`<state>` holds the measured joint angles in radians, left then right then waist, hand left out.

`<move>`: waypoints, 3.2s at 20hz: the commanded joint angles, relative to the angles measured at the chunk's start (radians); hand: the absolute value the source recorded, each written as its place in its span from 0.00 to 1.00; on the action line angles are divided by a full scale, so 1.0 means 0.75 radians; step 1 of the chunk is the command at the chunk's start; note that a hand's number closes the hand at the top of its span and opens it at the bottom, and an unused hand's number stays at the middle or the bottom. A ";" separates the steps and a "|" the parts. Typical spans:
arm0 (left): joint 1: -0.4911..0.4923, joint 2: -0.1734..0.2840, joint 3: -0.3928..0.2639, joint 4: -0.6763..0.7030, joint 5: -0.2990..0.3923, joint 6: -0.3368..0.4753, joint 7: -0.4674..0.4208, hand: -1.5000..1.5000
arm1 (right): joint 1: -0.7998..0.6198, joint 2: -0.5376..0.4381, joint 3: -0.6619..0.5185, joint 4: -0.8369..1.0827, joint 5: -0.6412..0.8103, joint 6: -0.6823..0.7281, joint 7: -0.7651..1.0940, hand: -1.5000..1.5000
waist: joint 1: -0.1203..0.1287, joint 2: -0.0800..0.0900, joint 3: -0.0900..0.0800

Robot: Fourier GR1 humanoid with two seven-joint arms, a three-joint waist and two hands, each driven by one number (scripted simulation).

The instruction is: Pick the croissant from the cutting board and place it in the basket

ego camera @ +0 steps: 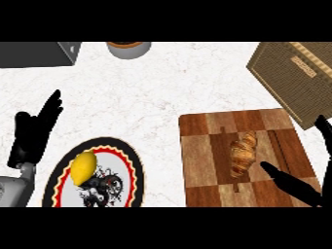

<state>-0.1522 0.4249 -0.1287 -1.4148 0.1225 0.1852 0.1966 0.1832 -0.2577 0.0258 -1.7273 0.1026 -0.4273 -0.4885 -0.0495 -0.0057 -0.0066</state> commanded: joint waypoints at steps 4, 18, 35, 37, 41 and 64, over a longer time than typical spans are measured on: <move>-0.013 -0.003 0.001 -0.005 -0.004 0.005 0.034 0.50 | 0.357 -0.410 0.027 -0.219 0.262 0.203 0.407 0.00 | -0.013 -0.001 -0.006; -0.078 -0.105 -0.026 -0.017 -0.090 -0.016 0.096 0.50 | 0.506 -0.492 -0.046 -0.896 0.139 0.618 1.063 0.00 | 0.055 0.005 0.009; -0.066 -0.144 0.105 0.037 -0.135 -0.147 0.019 0.50 | 0.260 -0.094 0.065 -0.490 0.510 0.569 0.933 0.00 | 0.065 0.007 0.009; -0.141 -0.136 0.162 0.158 -0.125 -0.189 -0.009 0.50 | 0.190 -0.099 0.054 -0.454 0.513 0.619 0.949 0.00 | 0.062 0.008 0.009; -0.071 -0.163 0.146 0.012 -0.159 -0.170 0.063 0.50 | 0.118 -0.047 0.035 -0.280 0.557 0.594 0.862 0.00 | 0.067 0.007 0.009; -0.074 -0.270 0.239 0.028 -0.289 -0.245 0.063 0.50 | -0.061 0.163 0.054 0.030 0.750 0.559 0.792 0.00 | 0.064 0.007 0.009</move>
<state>-0.1958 0.2253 0.0347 -1.3735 -0.0945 0.0163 0.1999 0.1238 -0.1563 0.0581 -1.7452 0.6520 0.0011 0.1271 -0.0008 -0.0003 -0.0002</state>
